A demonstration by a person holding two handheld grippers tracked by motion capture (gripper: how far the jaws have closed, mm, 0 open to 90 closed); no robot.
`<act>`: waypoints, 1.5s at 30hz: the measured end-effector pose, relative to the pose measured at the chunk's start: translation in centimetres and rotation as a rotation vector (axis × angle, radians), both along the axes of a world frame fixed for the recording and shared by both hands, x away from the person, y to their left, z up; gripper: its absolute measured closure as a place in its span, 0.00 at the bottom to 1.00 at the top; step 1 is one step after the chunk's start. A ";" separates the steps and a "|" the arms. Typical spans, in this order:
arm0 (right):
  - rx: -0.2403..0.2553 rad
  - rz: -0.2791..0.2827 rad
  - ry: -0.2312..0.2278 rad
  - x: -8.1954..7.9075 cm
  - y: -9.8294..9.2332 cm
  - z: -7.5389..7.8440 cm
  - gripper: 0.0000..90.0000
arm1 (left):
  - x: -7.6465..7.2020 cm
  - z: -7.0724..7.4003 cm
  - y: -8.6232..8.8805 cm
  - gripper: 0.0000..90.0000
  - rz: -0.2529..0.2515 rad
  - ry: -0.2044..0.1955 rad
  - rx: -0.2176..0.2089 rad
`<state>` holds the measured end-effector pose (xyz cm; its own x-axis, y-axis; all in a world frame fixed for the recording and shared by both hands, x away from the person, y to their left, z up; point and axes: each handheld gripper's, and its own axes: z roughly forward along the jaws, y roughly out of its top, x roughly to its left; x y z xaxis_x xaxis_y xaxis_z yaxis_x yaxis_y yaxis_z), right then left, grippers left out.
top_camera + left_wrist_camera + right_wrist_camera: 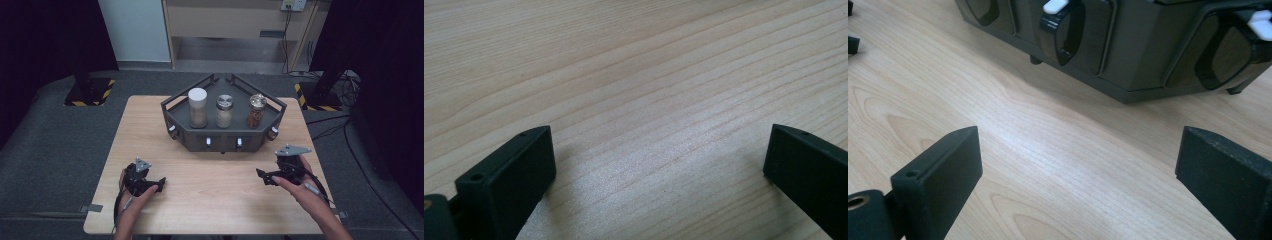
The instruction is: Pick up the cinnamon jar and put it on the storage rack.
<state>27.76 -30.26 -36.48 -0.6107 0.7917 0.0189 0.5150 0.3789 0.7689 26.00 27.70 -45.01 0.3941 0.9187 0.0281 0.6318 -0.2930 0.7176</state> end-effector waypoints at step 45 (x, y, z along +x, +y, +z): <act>-0.108 0.027 0.046 -0.8 4.3 -8.3 0.04 | 0.0 0.0 0.0 0.00 0.001 -0.001 0.000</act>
